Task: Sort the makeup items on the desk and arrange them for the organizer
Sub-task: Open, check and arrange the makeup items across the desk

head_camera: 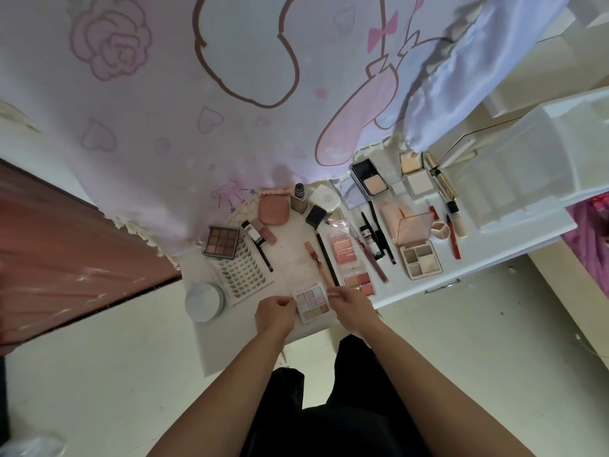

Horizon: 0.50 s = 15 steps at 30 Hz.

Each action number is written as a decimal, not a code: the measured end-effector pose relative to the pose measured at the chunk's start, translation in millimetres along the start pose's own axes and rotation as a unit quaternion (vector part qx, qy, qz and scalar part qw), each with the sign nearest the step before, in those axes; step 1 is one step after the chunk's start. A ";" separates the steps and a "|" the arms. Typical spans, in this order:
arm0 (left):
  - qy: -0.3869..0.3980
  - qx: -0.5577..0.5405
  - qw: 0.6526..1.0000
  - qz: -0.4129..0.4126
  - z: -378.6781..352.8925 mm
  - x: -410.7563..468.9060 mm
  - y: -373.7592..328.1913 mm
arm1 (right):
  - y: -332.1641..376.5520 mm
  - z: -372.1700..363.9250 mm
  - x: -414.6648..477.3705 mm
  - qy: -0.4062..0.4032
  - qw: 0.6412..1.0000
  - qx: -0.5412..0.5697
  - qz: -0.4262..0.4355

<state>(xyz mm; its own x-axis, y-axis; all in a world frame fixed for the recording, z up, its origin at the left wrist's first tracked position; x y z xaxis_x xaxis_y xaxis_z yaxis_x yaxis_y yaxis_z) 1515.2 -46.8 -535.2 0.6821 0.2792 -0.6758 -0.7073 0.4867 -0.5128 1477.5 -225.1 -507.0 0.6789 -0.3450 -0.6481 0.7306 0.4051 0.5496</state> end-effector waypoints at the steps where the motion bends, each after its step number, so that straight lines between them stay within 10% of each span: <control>1: 0.008 -0.012 1.000 -0.002 2.5 -0.7 -0.3 | 0.8 0.7 -1.3 -0.005 1.000 -0.001 0.001; 10: -0.148 0.148 0.938 -0.278 87.8 4.3 -4.4 | 45.4 -16.1 -0.5 -0.036 0.998 -0.018 0.052; 15: -0.137 0.266 0.925 -0.235 134.7 30.5 23.5 | 82.7 -53.0 6.4 0.015 0.993 -0.059 0.098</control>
<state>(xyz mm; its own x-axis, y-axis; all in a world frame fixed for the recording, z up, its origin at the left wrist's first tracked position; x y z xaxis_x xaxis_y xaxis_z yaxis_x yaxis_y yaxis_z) 1544.5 84.6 -496.6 0.9639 0.0981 -0.2475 -0.1796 0.9259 -0.3322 1538.4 -148.9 -493.6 0.8039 -0.2255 -0.5503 0.5695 0.5586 0.6030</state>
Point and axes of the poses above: each hand's wrist, its own x-axis towards the middle knuckle, its own z-axis out of the back of the hand, y = z × x, the point moved 4 cm from there along x, towards the middle knuckle, and after that the axes turned 8 degrees about -y, right-handed, at the moved point
